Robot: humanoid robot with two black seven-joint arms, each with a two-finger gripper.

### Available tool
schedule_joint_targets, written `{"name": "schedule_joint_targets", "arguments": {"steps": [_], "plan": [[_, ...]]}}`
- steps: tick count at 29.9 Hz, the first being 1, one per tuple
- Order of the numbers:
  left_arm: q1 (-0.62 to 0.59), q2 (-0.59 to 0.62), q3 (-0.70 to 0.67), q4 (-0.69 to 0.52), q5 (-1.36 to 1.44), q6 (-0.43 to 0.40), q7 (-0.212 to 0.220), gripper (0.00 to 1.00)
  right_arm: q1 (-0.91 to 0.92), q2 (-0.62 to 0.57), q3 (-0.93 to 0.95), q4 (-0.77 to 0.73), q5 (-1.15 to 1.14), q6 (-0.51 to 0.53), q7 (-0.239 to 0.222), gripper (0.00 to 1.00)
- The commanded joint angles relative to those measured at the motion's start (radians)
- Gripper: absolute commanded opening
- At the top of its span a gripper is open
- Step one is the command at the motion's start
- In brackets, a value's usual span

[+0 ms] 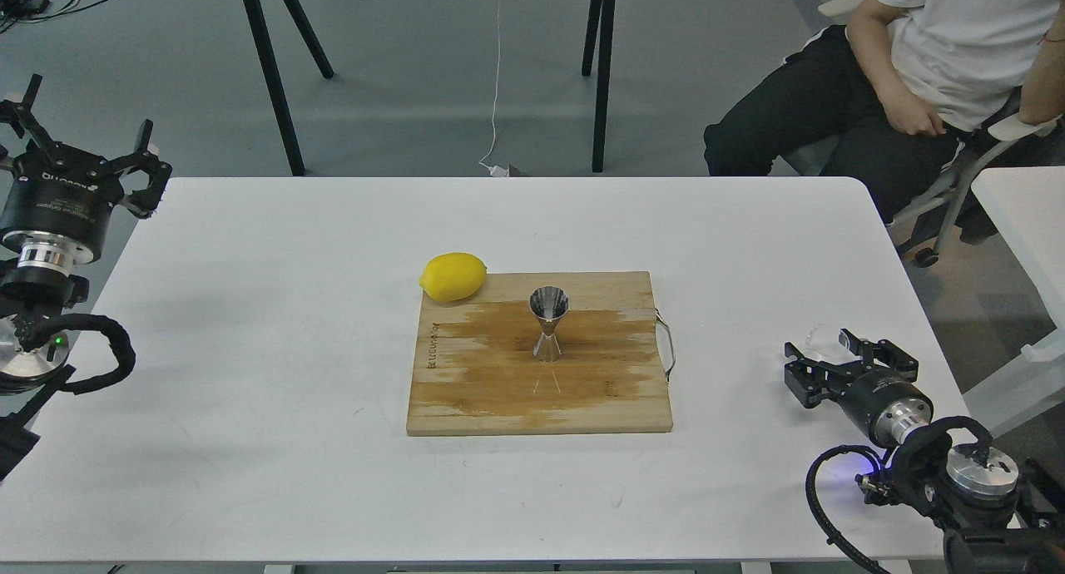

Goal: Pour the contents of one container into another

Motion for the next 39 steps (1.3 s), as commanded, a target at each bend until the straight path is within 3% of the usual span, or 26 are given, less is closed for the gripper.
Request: {"name": "schedule_joint_targets", "arguments": {"steps": [1,11,17,20,25,27,31,39], "plan": [[0.001,-0.002,0.0,0.0,0.0,0.0,0.0,1.0,0.0,0.0,0.0,0.001,0.0,0.003,0.001,0.97],[-0.001,0.002,-0.001,0.0,0.0,-0.002,-0.001,1.0,0.0,-0.015,0.002,0.055,0.0,0.161,-0.001,0.98],[-0.001,0.002,-0.001,0.0,0.0,0.0,0.0,1.0,0.009,-0.075,0.008,0.178,-0.003,0.173,0.007,0.99],[-0.002,0.003,-0.001,0.0,0.0,0.002,0.002,1.0,0.072,-0.089,-0.001,0.193,-0.064,0.182,0.05,1.0],[-0.002,0.002,-0.001,0.002,0.0,0.002,0.005,1.0,0.213,-0.1,0.002,0.15,-0.27,0.228,0.27,1.0],[-0.002,0.002,-0.001,0.003,0.0,0.002,0.009,1.0,0.267,-0.098,-0.006,0.107,-0.282,0.285,0.317,1.0],[-0.02,-0.041,-0.006,0.043,0.0,0.0,0.043,1.0,0.356,-0.098,-0.015,0.046,-0.282,0.351,0.323,1.0],[-0.138,-0.12,0.008,0.147,0.0,-0.002,0.106,1.0,0.45,-0.092,-0.015,-0.084,-0.281,0.353,0.309,1.0]]}}
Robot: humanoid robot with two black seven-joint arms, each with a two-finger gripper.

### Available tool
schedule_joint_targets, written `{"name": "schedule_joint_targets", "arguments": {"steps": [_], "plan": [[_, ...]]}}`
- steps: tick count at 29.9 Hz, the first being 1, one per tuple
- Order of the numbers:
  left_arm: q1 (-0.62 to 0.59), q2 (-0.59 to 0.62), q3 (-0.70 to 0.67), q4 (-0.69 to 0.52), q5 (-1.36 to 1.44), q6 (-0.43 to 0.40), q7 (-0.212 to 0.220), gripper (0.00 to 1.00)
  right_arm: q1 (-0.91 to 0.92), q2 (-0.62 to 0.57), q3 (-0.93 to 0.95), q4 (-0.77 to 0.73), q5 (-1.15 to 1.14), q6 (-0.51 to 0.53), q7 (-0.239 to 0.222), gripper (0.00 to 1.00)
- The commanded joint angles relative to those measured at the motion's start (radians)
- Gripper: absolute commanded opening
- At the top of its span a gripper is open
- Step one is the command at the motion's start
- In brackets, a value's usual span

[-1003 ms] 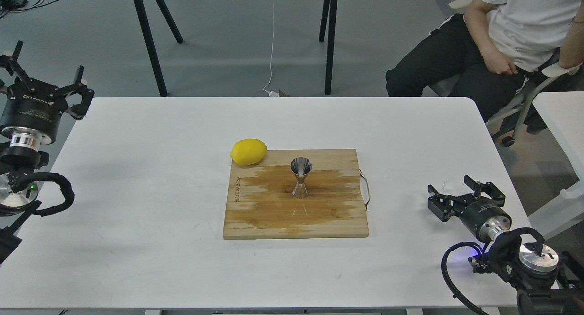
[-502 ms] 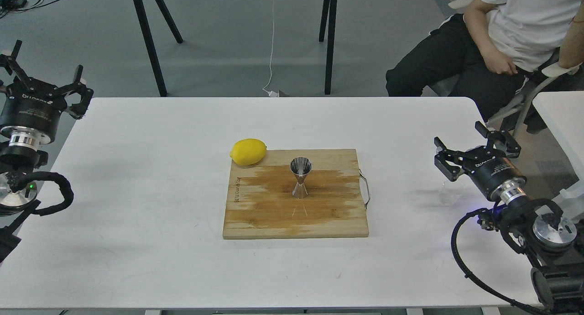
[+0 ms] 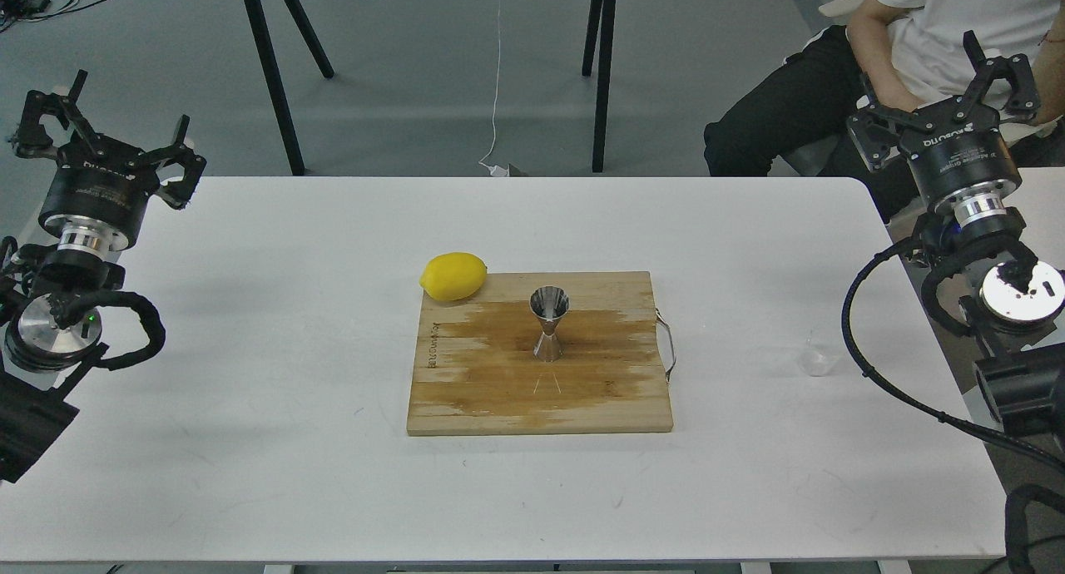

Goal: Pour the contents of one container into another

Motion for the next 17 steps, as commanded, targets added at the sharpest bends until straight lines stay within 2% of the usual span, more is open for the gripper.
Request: {"name": "schedule_joint_targets", "arguments": {"steps": [1,8,17], "plan": [[-0.058,-0.035,0.006,0.069,0.001,-0.006,0.025,1.0,0.035,0.01,0.001,-0.081,0.003,0.0,-0.003,1.0],[-0.164,-0.105,0.008,0.207,0.006,-0.018,0.068,1.0,0.053,0.01,0.0,-0.183,0.004,0.0,-0.004,1.0],[-0.203,-0.154,0.037,0.253,0.006,-0.024,0.07,1.0,0.053,0.01,0.0,-0.192,0.003,0.0,0.002,1.0]]}}
